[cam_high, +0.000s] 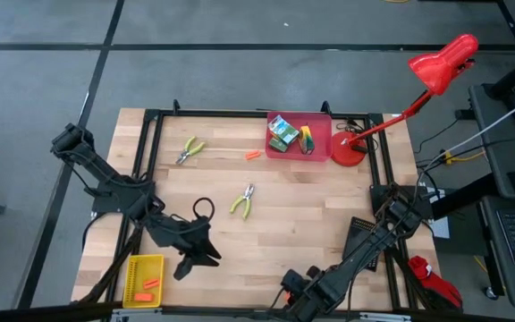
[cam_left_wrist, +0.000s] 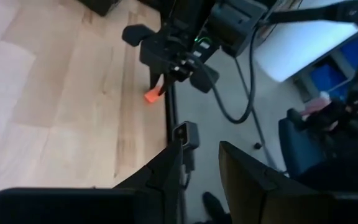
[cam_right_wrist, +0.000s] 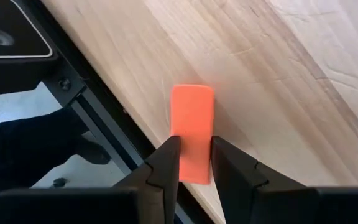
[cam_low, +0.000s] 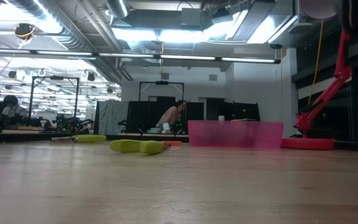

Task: Pick & Place School Supplies
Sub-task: Put the orange eraser into the yellow bin

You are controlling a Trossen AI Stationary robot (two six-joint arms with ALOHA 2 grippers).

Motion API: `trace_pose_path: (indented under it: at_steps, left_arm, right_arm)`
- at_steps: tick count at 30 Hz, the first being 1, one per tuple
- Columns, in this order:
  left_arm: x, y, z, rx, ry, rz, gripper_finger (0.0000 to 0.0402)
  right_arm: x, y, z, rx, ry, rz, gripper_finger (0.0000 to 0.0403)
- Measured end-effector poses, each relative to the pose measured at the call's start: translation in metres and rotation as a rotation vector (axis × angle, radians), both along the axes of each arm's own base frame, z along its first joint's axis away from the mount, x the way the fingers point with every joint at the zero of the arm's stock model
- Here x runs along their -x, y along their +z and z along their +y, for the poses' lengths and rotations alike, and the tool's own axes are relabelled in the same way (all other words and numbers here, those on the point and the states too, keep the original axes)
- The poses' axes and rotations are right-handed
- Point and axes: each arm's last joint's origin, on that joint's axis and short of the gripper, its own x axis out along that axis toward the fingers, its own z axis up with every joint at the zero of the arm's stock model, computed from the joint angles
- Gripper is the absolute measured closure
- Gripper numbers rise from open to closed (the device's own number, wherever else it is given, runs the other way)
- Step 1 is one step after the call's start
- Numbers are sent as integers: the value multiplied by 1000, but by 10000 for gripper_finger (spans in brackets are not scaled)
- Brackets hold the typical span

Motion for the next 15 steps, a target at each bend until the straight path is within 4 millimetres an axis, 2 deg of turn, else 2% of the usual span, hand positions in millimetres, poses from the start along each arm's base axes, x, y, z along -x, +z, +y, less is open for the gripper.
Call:
trace_pose_path:
  at_steps: [10,15]
  left_arm:
    - [4,2,-7,43,43,-13,300]
    - [4,2,-7,40,54,-17,300]
  right_arm:
    - [-3,-1,2,6,-47,-56,312]
    - [-3,-2,1,10,-48,-58,341]
